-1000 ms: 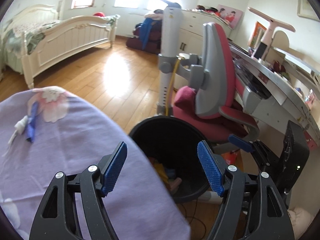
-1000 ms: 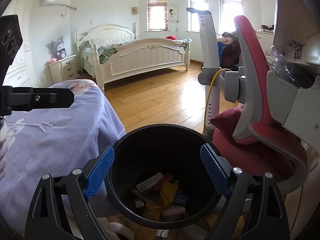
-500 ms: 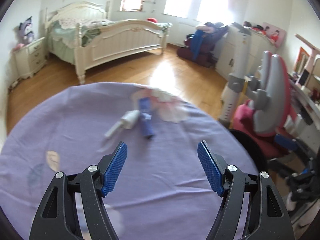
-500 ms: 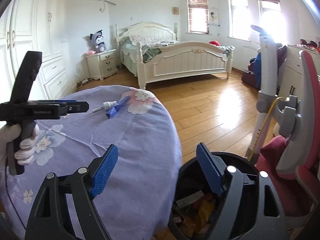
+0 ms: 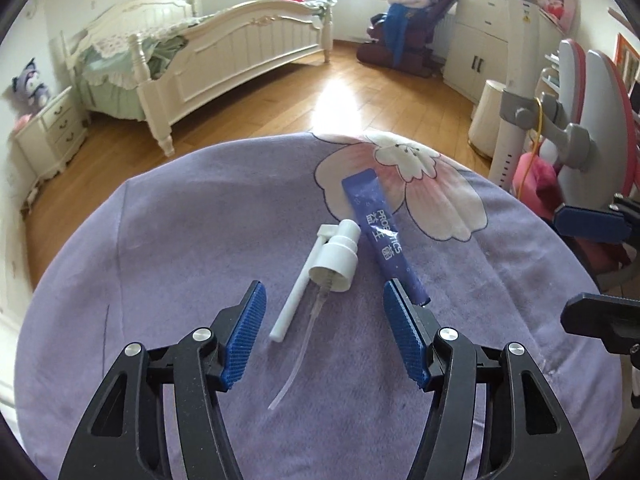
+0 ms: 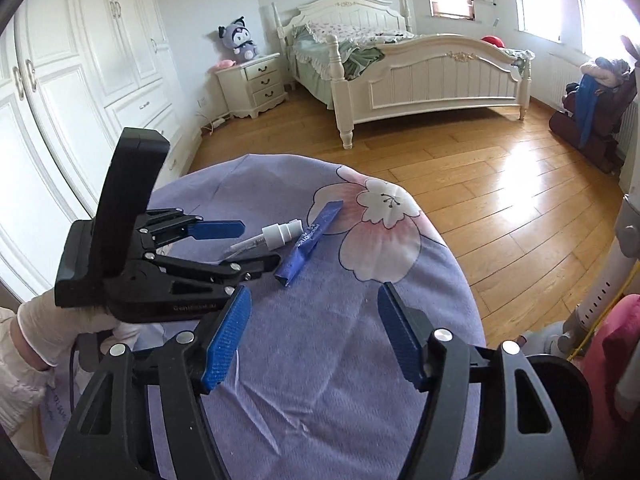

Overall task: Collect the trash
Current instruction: 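Grasp the white spray pump with the left tool while the right tool grasps the blue packet, then carry the spray pump and blue packet over the black bin and open both tools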

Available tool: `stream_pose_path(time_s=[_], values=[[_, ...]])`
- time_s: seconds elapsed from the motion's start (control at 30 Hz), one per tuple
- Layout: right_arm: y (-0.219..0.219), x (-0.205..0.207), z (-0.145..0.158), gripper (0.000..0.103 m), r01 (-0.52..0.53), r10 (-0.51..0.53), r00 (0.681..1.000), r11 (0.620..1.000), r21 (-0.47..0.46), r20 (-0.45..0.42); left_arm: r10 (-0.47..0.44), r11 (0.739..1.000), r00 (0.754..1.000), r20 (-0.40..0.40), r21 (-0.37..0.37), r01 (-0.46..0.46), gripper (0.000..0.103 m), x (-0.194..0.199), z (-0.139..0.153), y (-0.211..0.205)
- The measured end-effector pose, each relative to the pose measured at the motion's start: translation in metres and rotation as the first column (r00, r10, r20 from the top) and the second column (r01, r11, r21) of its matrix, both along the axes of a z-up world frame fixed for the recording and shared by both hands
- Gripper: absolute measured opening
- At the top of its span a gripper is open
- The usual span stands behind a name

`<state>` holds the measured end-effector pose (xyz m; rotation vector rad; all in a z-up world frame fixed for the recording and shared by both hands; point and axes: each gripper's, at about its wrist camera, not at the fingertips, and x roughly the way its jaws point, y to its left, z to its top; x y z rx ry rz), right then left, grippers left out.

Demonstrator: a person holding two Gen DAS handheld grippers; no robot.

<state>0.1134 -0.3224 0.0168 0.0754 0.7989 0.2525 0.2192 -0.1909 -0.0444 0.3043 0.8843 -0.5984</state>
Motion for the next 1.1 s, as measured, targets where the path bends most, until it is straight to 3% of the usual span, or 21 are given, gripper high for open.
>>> stream_pose_path(time_s=[0.17, 0.27, 0.47, 0.57, 0.67, 0.7, 0.8, 1.1], values=[[0.008, 0.029, -0.009, 0.06, -0.019, 0.019, 0.999, 1.0, 0.004, -0.051, 0.037, 0.999, 0.999, 0.022, -0.012, -0.037, 0.032, 0.016, -0.001, -0.001], [0.012, 0.044, -0.013, 0.06, -0.026, 0.027, 0.997, 1.0, 0.007, -0.077, 0.062, 0.996, 0.998, -0.001, -0.057, -0.062, 0.03, 0.022, -0.001, 0.008], [0.025, 0.071, -0.029, 0.048, -0.033, 0.031, 0.99, 0.999, -0.016, -0.141, 0.136, 0.986, 0.991, -0.005, -0.092, -0.136, 0.029, 0.019, 0.002, 0.031], [0.036, 0.078, -0.037, 0.038, -0.048, 0.035, 0.988, 0.996, -0.078, -0.153, 0.164, 0.979, 0.986, -0.009, -0.125, -0.163, 0.028, 0.011, 0.006, 0.047], [0.044, 0.078, -0.038, 0.021, -0.069, 0.047, 0.989, 0.986, -0.151, -0.14, 0.193, 0.968, 0.981, 0.001, -0.162, -0.19, 0.028, -0.001, 0.015, 0.061], [0.043, 0.076, -0.038, 0.016, -0.073, 0.053, 0.988, 0.988, -0.138, -0.142, 0.201, 0.964, 0.98, 0.0, -0.177, -0.197, 0.028, -0.006, 0.019, 0.064], [0.033, 0.062, -0.032, 0.016, -0.08, 0.071, 0.989, 0.994, -0.068, -0.128, 0.208, 0.96, 0.978, 0.026, -0.197, -0.199, 0.024, -0.025, 0.03, 0.07], [-0.001, -0.039, 0.014, 0.016, -0.054, 0.053, 0.996, 0.998, 0.017, 0.069, 0.134, 0.962, 0.987, 0.092, -0.249, -0.108, 0.024, -0.095, 0.063, 0.047]])
